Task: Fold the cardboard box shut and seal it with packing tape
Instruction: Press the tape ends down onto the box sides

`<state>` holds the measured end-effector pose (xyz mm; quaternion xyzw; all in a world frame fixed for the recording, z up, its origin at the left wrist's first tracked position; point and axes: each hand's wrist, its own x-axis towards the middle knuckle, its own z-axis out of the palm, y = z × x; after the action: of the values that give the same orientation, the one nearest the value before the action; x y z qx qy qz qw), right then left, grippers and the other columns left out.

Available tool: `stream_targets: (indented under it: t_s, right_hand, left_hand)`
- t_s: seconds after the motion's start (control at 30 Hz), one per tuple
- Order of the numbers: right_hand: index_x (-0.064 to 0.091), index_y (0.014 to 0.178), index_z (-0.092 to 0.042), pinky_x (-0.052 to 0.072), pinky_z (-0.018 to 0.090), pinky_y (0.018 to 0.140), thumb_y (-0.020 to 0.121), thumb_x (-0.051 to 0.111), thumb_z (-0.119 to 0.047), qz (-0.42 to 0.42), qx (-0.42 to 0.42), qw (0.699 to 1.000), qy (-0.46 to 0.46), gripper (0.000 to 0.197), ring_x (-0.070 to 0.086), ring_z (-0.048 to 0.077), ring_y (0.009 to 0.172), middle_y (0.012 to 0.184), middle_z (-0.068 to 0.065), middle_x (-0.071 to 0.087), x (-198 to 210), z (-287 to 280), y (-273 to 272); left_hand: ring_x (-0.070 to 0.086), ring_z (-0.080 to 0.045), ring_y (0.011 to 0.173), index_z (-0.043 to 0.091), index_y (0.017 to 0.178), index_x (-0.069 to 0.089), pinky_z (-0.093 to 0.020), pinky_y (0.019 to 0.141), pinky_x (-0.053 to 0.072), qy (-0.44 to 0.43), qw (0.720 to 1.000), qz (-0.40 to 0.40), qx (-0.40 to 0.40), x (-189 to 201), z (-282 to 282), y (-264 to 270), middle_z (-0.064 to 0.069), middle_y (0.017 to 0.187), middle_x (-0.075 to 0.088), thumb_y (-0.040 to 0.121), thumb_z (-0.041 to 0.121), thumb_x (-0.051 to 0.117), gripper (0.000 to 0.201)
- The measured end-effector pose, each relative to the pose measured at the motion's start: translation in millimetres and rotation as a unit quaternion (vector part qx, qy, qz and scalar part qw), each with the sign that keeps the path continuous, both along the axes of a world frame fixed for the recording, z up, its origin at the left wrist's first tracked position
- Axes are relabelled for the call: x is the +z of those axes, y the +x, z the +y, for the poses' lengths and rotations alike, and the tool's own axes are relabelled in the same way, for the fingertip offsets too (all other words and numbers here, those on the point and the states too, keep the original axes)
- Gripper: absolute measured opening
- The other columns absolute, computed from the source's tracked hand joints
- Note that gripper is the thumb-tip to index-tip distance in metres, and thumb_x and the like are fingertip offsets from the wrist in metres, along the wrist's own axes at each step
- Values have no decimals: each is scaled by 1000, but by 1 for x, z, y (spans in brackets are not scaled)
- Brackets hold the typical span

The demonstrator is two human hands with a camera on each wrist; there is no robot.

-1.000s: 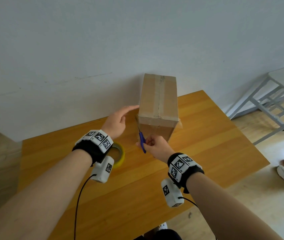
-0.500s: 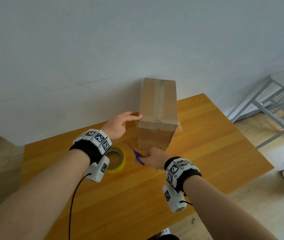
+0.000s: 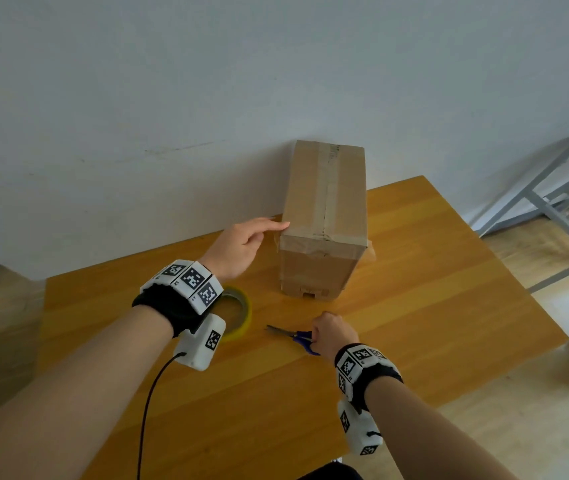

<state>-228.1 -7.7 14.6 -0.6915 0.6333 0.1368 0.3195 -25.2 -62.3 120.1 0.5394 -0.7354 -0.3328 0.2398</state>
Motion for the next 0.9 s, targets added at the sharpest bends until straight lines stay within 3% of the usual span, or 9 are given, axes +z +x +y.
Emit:
stream_targets:
  t_s: [0.07, 0.13, 0.23, 0.3, 0.4, 0.63, 0.73, 0.83, 0.9]
  right_hand:
    - [48, 64, -21, 46, 29, 66, 88, 59, -13, 7, 13, 1000, -2, 28, 52, 20, 79, 90, 1, 51, -6, 1, 0]
    - [62, 83, -15, 49, 29, 68, 90, 57, -14, 16, 33, 999, 1, 8, 51, 20, 79, 91, 3, 54, -9, 1, 1]
    - [61, 108, -11, 51, 32, 73, 92, 55, -14, 23, 67, 997, 12, 18, 50, 21, 81, 102, 8, 62, -13, 0, 2]
    - [60, 112, -10, 50, 32, 75, 91, 55, -13, 23, 75, 997, 21, 21, 50, 20, 83, 110, 10, 63, -15, -1, 2]
    - [61, 111, -9, 50, 30, 74, 91, 56, -13, 14, 64, 997, 32, 21, 52, 20, 83, 111, 10, 63, -19, -2, 3]
    - [59, 97, -10, 54, 35, 71, 93, 49, -17, -70, -55, 996, -23, 13, 61, 24, 84, 99, 9, 65, -10, -3, -8]
    - [60, 94, -2, 53, 37, 66, 93, 46, -14, -132, -143, 980, -50, 18, 58, 24, 74, 90, 12, 66, 5, -8, -22]
    - [59, 104, -7, 58, 42, 72, 93, 49, -12, -217, -235, 943, -94, 16, 64, 26, 82, 95, 11, 67, 25, -11, -37]
    - [58, 108, -9, 58, 39, 73, 94, 49, -12, -270, -300, 907, -117, 17, 65, 24, 84, 98, 10, 66, 38, -14, -45]
  left_hand:
    - [58, -25, 84, 30, 127, 54, -32, 78, 49, 5, 999, 42, 14, 1, 2, -3, 5, 132, 55, 98, 11, 37, 38]
    - [57, -11, 99, 26, 126, 55, -18, 86, 46, -1, 998, 59, 24, 1, 2, -6, 7, 126, 58, 97, 8, 41, 37]
    - [54, 5, 105, 22, 124, 57, -4, 85, 43, -14, 997, 67, 39, 0, 1, -8, 8, 119, 61, 93, 5, 48, 36]
    - [57, 1, 102, 22, 122, 58, -10, 85, 46, -20, 996, 66, 52, 0, 0, -9, 6, 113, 64, 91, 7, 53, 34]
    - [61, -8, 98, 23, 120, 57, -21, 86, 49, -18, 996, 53, 75, 3, -2, -10, 2, 104, 65, 89, 12, 57, 33]
    - [61, -13, 96, 19, 120, 53, -16, 78, 46, 37, 990, 68, 115, 4, -2, -10, 0, 100, 64, 87, 16, 61, 34]
    - [61, -18, 99, 18, 120, 53, -27, 85, 50, 67, 985, 91, 127, 7, -1, -9, -3, 101, 64, 87, 13, 61, 34]
    - [61, -21, 99, 22, 117, 54, -43, 95, 48, 106, 976, 132, 140, 9, -2, -9, -7, 101, 64, 86, 12, 61, 33]
    - [60, -23, 100, 24, 116, 54, -47, 96, 47, 122, 973, 143, 137, 10, -3, -11, -9, 102, 63, 85, 13, 61, 33]
